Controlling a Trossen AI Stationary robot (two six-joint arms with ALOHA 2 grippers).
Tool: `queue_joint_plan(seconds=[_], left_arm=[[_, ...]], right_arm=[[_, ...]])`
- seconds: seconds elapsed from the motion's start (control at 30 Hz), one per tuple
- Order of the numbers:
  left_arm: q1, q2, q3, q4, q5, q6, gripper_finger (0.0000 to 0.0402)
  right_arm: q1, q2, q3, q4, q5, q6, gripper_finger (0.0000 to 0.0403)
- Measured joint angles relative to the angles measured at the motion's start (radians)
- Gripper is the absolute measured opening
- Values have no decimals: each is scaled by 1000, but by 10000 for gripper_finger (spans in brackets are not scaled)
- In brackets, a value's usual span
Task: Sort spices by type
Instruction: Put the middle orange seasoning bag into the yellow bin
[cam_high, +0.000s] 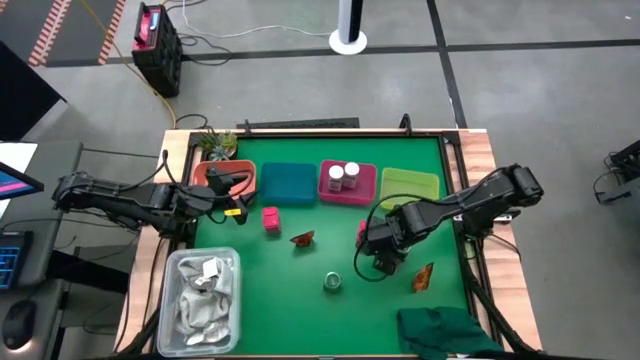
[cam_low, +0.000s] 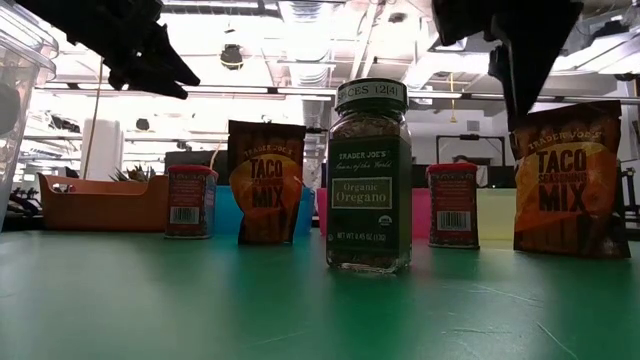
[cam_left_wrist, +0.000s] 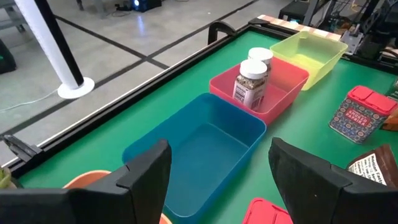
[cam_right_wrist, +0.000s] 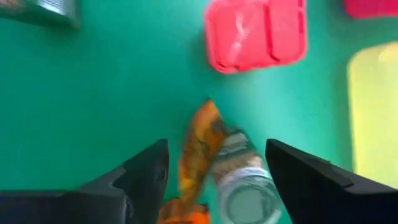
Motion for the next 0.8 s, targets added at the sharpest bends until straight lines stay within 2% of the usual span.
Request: queue_joint_plan(seconds=[0.17,0.27,0.37,0.53,0.57,0.8], left_arm=[[0,0,0,0,0,1,256],[0,0,0,0,0,1,256],[0,0,0,0,0,12,256],[0,0,0,0,0,16,256],[0,0,0,0,0,16,256],[0,0,0,0,0,17,256]], right_arm=[[0,1,-47,30,0,0,258],[0,0,-50,44,9,-4,221],[-7,0,-50,57,-2,-19,163],[-7,1,-26,67,-39,-42,36],[-5,1,-10,66,-45,-52,21],[-19,0,119,-35,-43,-105,22]])
